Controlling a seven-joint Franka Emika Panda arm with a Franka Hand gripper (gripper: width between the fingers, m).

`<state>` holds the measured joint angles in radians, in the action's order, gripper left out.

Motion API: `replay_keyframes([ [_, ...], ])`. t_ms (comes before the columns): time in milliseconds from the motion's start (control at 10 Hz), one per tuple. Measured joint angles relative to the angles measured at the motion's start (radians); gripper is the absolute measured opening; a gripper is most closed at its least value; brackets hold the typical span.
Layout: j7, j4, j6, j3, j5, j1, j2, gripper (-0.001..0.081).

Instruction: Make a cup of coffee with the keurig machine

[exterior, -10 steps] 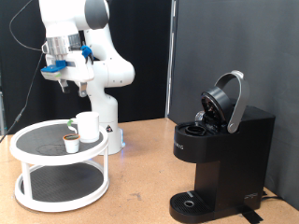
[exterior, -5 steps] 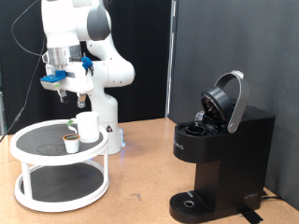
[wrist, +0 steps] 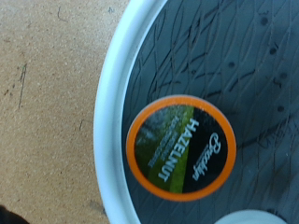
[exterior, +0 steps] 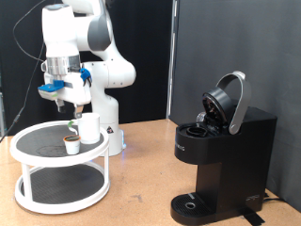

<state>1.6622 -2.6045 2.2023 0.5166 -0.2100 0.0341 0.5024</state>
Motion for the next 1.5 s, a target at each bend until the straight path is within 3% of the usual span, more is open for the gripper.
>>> replay_keyframes([
  [800,0.002,-0.082,0.166,0.0,-0.021,0.02,-0.078,0.0734],
  [1500,0.002,-0.09,0.232,0.0,-0.022,0.032,-0.137,0.0734],
])
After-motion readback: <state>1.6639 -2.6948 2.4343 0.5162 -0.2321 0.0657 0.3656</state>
